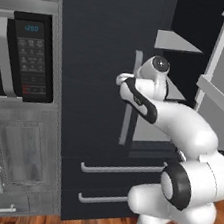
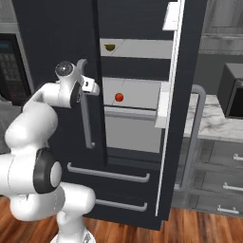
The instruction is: Retrieve the kiwi and apple from the fridge and place them into the bowl on the dining table.
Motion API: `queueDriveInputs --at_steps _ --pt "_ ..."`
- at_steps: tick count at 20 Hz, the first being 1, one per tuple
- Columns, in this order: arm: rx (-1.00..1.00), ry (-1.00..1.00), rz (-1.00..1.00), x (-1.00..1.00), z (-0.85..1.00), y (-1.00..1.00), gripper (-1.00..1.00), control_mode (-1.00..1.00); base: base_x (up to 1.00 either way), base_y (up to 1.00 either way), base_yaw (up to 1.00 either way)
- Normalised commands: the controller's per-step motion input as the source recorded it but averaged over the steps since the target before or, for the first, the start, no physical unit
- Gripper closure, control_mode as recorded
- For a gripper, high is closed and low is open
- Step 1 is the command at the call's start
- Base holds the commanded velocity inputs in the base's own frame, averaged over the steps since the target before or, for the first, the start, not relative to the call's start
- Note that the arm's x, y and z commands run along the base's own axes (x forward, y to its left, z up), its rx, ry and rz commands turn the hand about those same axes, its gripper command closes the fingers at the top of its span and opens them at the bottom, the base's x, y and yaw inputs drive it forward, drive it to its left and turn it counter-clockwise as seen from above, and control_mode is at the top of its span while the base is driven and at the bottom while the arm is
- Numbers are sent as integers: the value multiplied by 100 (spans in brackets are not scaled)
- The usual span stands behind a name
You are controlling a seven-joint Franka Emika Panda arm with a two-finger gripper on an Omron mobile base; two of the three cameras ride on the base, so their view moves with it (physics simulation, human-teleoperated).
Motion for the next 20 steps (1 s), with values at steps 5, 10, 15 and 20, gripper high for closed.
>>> queueDriveInputs --at_steps 5,10,15,20 --pt "2 1 4 -100 0 32 100 -100 0 0 0" --pt "3 -3 4 -100 0 50 100 -100 0 0 0" --pt "-2 -5 0 -100 4 59 100 -100 0 0 0" --pt "-4 -12 0 -100 38 49 100 -100 0 0 0"
